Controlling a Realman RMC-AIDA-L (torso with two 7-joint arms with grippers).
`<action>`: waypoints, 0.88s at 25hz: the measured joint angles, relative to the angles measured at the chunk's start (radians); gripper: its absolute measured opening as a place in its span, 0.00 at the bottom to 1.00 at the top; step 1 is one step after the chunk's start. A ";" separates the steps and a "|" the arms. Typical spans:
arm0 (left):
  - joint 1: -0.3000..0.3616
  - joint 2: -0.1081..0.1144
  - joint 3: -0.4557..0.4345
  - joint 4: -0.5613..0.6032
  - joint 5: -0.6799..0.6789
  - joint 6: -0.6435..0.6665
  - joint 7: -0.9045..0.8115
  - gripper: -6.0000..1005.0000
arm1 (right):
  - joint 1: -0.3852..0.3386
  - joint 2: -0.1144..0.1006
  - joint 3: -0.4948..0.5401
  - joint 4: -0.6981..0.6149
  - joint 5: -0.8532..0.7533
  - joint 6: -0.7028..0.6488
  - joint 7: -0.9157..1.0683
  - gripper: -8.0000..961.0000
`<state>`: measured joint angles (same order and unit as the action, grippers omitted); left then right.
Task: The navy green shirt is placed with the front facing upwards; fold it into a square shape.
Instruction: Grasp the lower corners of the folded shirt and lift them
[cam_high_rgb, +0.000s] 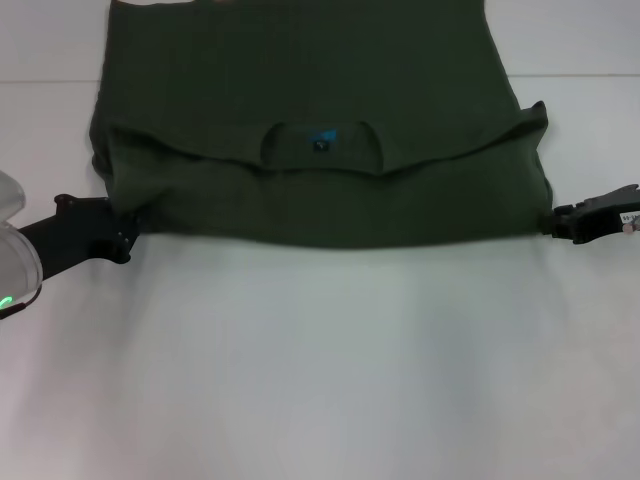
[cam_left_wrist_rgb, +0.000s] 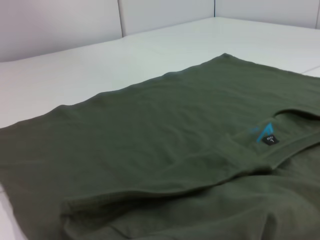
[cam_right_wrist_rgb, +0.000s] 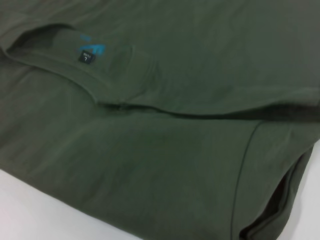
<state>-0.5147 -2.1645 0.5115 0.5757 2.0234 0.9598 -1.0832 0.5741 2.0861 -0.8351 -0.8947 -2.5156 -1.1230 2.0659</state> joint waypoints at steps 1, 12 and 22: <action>0.001 0.000 0.000 0.004 0.000 0.003 -0.005 0.09 | 0.000 0.000 0.001 0.000 0.002 0.002 -0.005 0.50; 0.013 0.000 0.001 0.025 0.001 0.020 -0.032 0.09 | -0.005 0.001 -0.001 0.006 0.008 0.044 -0.034 0.06; 0.063 0.003 0.088 0.155 0.063 0.122 -0.283 0.09 | -0.077 -0.002 0.006 -0.118 0.011 -0.150 -0.032 0.03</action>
<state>-0.4517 -2.1615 0.5997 0.7303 2.0862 1.0819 -1.3665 0.4969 2.0845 -0.8295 -1.0130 -2.5042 -1.2730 2.0339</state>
